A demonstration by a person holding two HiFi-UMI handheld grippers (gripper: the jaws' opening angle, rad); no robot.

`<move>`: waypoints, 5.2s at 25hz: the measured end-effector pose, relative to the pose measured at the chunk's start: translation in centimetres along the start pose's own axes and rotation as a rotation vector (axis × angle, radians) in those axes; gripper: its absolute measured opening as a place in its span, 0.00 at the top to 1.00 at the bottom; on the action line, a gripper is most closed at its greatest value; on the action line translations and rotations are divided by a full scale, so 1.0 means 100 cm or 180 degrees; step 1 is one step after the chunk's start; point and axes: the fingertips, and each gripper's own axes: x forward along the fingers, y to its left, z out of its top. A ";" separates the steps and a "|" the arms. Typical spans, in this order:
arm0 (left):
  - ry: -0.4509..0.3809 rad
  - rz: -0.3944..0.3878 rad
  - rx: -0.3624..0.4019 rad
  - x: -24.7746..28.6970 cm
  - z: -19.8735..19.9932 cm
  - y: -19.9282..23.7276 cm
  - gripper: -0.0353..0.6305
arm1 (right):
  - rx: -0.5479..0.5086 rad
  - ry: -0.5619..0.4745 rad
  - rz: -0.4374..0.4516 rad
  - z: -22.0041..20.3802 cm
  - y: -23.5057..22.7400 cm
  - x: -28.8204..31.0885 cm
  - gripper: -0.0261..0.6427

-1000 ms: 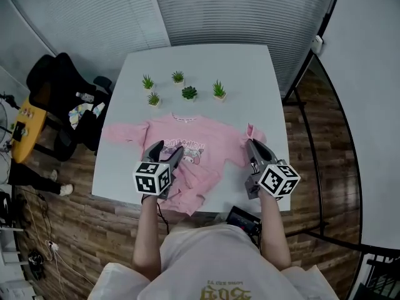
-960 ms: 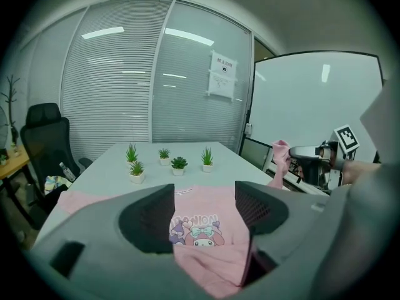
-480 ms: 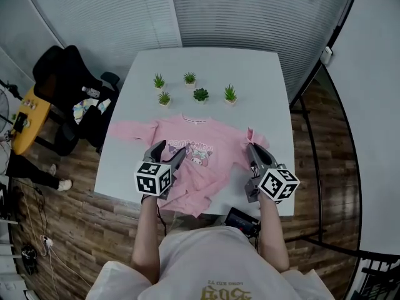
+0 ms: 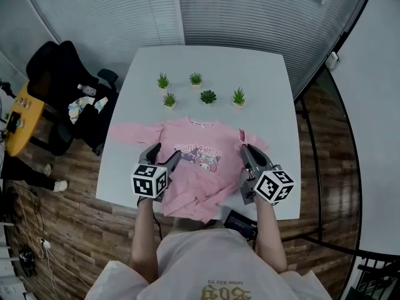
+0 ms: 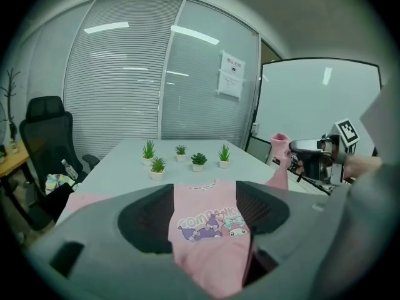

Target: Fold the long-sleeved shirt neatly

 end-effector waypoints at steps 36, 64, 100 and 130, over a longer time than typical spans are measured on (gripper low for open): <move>0.0201 0.0062 -0.0431 0.016 -0.046 0.130 0.47 | -0.0163 0.0866 0.0497 -0.105 0.093 0.203 0.91; 0.0543 -0.0030 -0.0589 0.039 -0.098 0.164 0.47 | -0.0241 0.1630 0.0318 -0.213 0.074 0.258 0.79; 0.0801 0.1074 -0.0627 0.026 -0.105 0.367 0.56 | -0.0079 0.1501 0.0286 -0.213 0.125 0.280 0.82; 0.0630 0.1295 -0.0692 0.021 -0.092 0.388 0.91 | -0.0104 0.1402 0.0042 -0.200 0.117 0.261 0.85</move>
